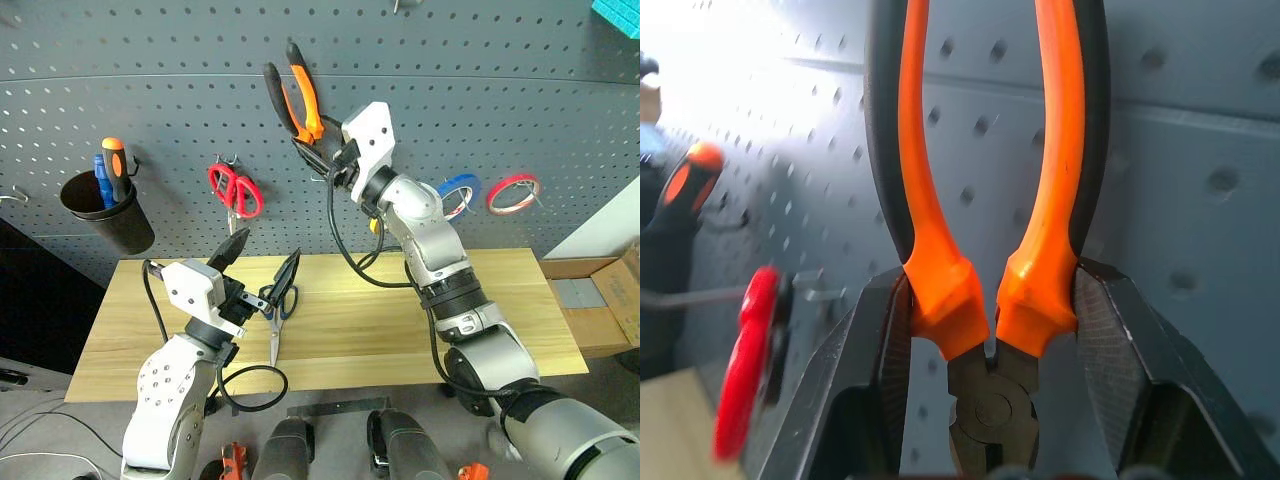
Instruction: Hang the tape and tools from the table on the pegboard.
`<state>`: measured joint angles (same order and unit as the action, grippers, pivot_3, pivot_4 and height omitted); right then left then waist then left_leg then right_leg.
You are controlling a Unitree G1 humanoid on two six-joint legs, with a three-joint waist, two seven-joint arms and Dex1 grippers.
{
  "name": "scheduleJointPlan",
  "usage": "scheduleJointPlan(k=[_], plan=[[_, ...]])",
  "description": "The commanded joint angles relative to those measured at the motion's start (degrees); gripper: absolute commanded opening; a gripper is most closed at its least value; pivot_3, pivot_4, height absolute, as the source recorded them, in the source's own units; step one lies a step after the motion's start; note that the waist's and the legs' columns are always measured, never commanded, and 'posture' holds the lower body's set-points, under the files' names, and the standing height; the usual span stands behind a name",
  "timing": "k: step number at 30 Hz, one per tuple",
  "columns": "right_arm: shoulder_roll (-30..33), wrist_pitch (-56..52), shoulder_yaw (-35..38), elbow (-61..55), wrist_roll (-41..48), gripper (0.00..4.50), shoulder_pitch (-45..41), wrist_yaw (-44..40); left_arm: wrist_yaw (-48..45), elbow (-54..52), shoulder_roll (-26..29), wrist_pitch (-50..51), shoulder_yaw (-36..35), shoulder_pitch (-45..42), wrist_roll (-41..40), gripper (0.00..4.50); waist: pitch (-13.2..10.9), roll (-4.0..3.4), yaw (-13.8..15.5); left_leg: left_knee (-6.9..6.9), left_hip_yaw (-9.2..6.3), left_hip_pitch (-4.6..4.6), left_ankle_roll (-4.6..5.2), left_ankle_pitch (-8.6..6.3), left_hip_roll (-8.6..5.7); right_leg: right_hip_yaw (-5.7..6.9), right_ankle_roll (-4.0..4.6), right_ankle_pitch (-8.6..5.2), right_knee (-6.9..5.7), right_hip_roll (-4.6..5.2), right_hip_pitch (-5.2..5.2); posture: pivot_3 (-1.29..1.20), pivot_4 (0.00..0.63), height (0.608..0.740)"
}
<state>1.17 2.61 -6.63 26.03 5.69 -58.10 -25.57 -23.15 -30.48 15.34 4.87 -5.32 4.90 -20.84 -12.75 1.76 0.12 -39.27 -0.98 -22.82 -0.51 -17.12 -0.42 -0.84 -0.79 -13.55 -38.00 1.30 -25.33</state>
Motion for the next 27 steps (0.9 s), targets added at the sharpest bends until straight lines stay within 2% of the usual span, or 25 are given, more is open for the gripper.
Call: scheduleJointPlan(k=[1,19,26,27], plan=[[-0.5,4.7,1.6,1.1,-0.4,1.82,-2.5,1.6,0.9,-2.0,-0.4,-1.0,-0.1,0.9,0.6,4.5,0.0,0.0,0.0,0.0,0.0,0.0,0.08,-0.05,0.0,0.0,0.0,0.0,0.0,0.0,0.0,0.11,0.213,0.74],[-1.5,6.3,-0.2,8.6,-5.1,1.82,2.7,4.7,2.2,-3.2,0.3,-0.2,-0.3,2.5,0.9,4.5,-0.1,-0.08,0.0,-0.01,-0.05,0.08,0.15,-0.04,0.01,0.02,0.08,0.04,-0.07,0.0,0.05,0.12,0.238,0.74],[-1.8,4.7,-0.4,6.7,-4.2,1.82,4.3,4.0,2.5,-3.4,0.7,0.2,-0.6,2.6,0.8,4.5,-0.1,-0.1,0.0,-0.01,-0.07,0.12,0.16,-0.03,0.01,0.02,0.08,0.04,-0.1,0.0,0.08,0.12,0.242,0.74],[-1.9,4.2,-0.4,6.1,-3.9,2.17,4.6,3.7,2.6,-3.3,0.7,0.3,-0.6,2.5,0.8,4.5,-0.1,-0.1,0.0,-0.01,-0.07,0.12,0.17,-0.03,0.01,0.02,0.08,0.04,-0.09,0.0,0.08,0.12,0.241,0.74]])
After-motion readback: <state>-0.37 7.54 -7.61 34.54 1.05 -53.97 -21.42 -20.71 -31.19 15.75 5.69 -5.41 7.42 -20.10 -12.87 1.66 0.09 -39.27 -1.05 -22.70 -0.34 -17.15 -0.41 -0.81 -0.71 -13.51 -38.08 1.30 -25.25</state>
